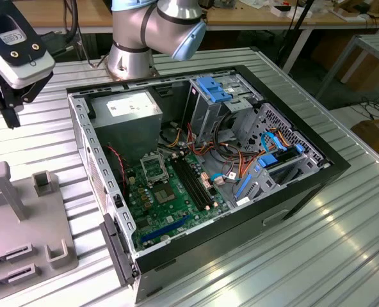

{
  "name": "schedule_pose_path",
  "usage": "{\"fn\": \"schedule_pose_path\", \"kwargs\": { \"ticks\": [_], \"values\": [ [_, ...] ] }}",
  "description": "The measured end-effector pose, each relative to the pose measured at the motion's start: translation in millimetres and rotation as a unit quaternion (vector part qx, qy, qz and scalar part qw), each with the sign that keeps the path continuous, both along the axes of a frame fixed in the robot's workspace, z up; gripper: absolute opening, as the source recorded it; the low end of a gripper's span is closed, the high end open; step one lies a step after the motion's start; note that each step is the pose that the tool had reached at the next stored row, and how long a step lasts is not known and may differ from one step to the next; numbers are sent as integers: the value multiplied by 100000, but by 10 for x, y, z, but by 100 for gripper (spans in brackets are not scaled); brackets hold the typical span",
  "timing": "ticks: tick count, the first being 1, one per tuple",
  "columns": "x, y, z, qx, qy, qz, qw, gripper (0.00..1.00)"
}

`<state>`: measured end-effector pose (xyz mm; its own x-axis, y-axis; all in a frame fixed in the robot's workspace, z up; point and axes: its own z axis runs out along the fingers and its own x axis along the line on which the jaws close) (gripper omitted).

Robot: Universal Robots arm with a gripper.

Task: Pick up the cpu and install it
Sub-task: 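Reach for the cpu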

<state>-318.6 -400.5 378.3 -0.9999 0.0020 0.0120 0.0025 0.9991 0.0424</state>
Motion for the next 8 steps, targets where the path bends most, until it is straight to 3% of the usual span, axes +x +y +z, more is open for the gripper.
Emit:
{"fn": "schedule_pose_path", "kwargs": {
  "ticks": [8],
  "values": [
    [-87,0,-3,1,1,1,100000,11]
  ]
}}
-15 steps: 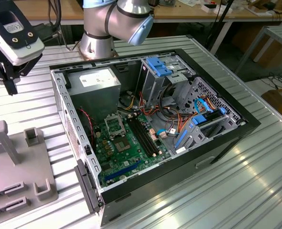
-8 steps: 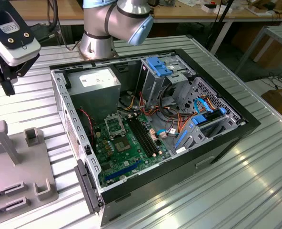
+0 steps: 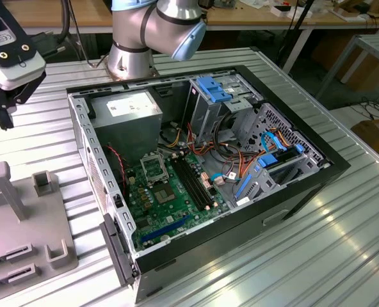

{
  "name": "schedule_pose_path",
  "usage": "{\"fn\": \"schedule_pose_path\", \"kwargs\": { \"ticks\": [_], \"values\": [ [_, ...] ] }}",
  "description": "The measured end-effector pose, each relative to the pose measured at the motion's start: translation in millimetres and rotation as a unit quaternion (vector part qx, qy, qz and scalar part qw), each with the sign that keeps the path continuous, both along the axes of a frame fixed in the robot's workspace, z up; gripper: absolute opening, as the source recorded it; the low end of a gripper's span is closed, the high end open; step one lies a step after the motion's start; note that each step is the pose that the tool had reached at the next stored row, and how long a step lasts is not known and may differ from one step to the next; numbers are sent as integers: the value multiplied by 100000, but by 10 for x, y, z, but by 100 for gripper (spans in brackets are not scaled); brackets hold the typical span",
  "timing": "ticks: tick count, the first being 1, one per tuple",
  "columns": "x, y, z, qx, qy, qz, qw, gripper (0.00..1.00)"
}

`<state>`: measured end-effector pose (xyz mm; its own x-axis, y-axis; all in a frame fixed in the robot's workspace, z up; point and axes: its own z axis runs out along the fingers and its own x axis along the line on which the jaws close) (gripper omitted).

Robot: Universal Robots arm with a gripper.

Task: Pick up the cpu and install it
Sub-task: 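Reach for the cpu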

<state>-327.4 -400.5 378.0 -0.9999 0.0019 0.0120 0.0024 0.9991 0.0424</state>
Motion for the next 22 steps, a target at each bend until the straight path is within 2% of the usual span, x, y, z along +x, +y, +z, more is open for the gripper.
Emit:
{"fn": "schedule_pose_path", "kwargs": {
  "ticks": [4,22],
  "values": [
    [-45,0,-2,1,-1,1,100000,11],
    [-346,0,-14,4,1,1,100000,11]
  ]
}}
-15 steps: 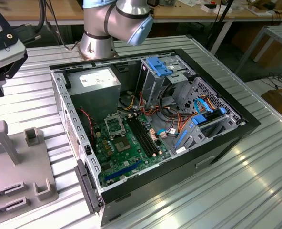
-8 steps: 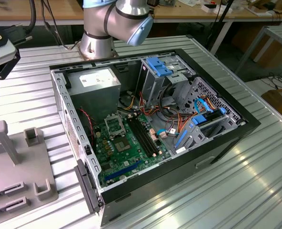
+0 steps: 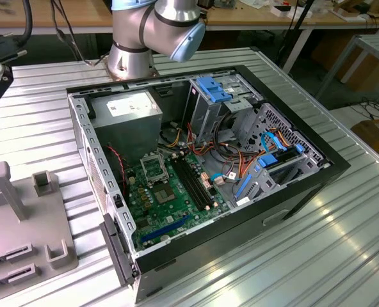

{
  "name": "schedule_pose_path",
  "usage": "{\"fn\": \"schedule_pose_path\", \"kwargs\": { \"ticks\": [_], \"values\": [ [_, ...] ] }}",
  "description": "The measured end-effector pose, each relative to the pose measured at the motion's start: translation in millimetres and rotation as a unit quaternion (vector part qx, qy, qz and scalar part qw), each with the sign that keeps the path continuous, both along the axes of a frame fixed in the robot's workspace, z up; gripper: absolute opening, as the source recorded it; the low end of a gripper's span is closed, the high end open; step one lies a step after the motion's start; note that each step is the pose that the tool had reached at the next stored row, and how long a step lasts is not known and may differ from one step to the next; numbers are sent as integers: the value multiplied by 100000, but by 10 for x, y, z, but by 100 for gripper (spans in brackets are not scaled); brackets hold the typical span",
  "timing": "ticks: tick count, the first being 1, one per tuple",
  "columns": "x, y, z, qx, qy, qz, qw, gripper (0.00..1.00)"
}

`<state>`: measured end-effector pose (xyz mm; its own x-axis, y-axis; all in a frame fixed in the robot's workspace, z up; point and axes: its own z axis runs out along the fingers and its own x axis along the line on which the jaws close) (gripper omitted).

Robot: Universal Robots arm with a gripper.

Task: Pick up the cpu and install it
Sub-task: 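Reach for the cpu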

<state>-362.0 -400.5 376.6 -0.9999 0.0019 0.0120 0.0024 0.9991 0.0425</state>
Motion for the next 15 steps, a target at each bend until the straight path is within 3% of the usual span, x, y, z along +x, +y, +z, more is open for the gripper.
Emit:
{"fn": "schedule_pose_path", "kwargs": {
  "ticks": [7,15],
  "values": [
    [-118,0,-5,2,-2,-1,100000,11],
    [-132,0,-5,2,1,2,100000,11]
  ]
}}
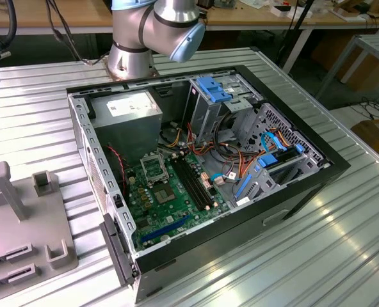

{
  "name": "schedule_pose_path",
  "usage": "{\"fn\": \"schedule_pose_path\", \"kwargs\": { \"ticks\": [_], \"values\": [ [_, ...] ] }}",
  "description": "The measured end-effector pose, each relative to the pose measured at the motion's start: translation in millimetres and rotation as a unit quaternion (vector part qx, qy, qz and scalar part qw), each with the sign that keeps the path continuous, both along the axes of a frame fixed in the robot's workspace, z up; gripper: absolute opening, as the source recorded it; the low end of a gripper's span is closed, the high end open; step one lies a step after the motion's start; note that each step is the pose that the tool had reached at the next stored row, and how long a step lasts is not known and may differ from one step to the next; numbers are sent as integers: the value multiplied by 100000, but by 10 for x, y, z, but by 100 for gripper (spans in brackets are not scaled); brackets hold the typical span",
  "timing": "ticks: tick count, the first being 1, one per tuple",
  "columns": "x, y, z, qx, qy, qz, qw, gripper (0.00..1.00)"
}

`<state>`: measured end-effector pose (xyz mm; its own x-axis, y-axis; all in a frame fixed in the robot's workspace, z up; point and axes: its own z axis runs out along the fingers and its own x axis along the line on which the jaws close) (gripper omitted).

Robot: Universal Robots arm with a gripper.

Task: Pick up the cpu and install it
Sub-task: 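Reach for the cpu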

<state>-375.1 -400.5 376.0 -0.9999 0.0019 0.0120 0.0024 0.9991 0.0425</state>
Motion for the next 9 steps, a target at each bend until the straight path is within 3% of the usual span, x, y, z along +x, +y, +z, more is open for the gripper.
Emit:
{"fn": "schedule_pose_path", "kwargs": {
  "ticks": [9],
  "values": [
    [-50,0,0,2,-2,-1,100000,11]
  ]
}}
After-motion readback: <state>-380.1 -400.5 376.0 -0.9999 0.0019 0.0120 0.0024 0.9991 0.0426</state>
